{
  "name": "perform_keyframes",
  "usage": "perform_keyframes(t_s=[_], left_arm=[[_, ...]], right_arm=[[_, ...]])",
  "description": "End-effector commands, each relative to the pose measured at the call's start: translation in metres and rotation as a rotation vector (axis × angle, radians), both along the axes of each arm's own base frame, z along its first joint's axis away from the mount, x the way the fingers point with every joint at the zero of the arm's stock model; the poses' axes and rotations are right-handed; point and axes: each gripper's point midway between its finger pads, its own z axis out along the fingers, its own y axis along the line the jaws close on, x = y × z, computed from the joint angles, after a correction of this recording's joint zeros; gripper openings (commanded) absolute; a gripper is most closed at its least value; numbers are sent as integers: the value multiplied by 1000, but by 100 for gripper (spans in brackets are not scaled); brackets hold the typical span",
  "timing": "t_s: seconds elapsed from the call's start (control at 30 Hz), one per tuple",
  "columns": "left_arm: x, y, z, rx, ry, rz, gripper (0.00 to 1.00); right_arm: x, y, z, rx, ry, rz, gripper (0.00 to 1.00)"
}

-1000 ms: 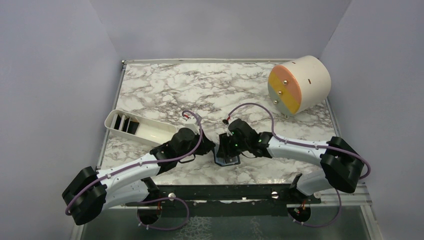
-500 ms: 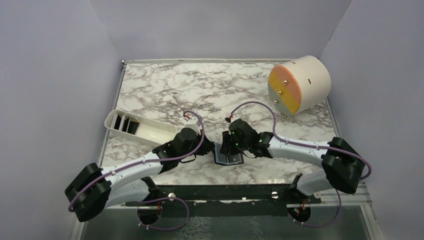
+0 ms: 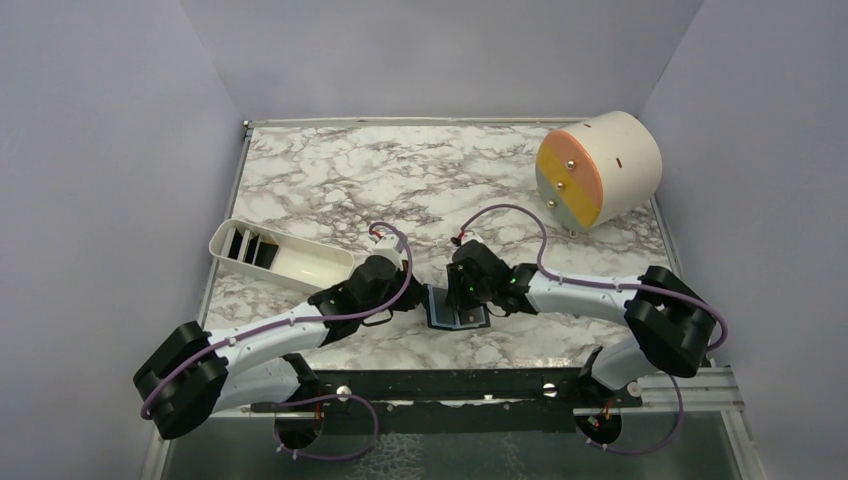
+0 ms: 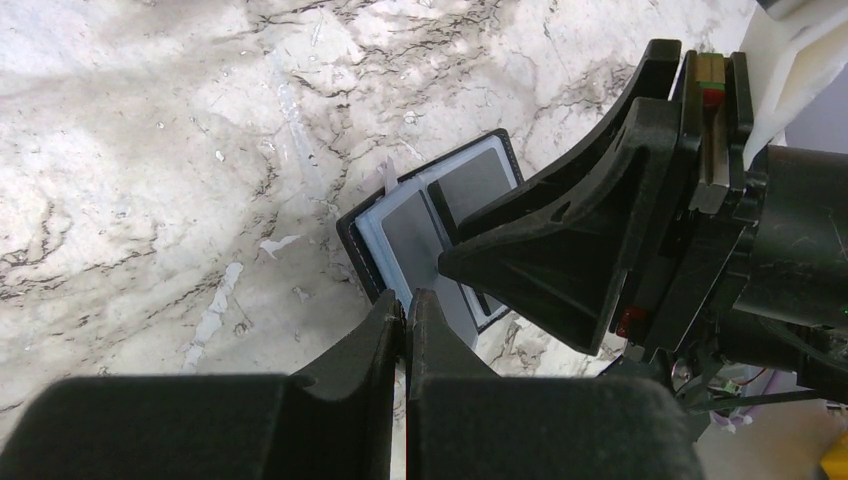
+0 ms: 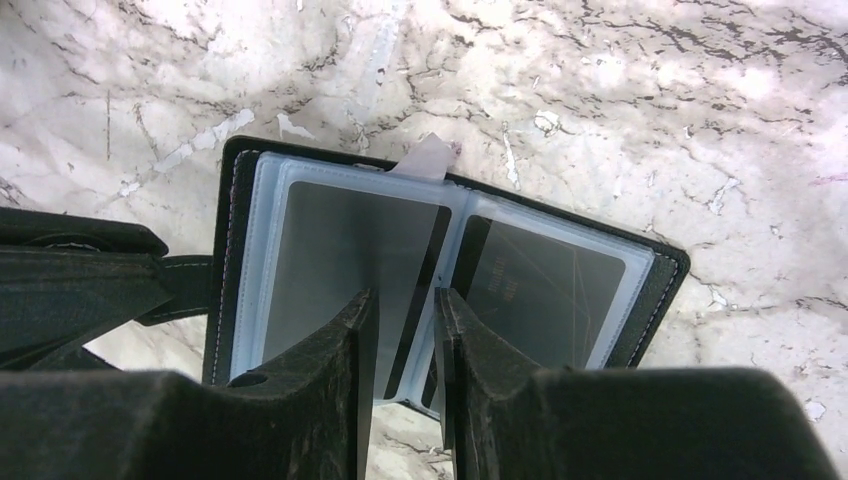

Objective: Put the credit cards into the card holder
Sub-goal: Turn over the card holder at the center of the board.

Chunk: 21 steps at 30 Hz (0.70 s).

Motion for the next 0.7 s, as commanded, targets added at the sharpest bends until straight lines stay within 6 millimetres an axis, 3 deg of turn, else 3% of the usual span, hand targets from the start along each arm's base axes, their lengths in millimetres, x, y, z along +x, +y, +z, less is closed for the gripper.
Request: perform_keyframes(t_s=[0.0, 0.17, 0.47, 0.67], left_arm=[[7, -3, 13, -9, -39, 7, 0], [8, -3, 10, -3, -34, 7, 0], [11, -2, 6, 15, -29, 13, 0], [17, 9, -4, 70, -26, 51, 0]], right_arm=[[16, -5, 1, -4, -48, -37, 27], [14, 0, -7, 17, -19, -16, 26], [10, -13, -34, -31, 17, -37, 23], [5, -16, -43, -27, 41, -41, 22]])
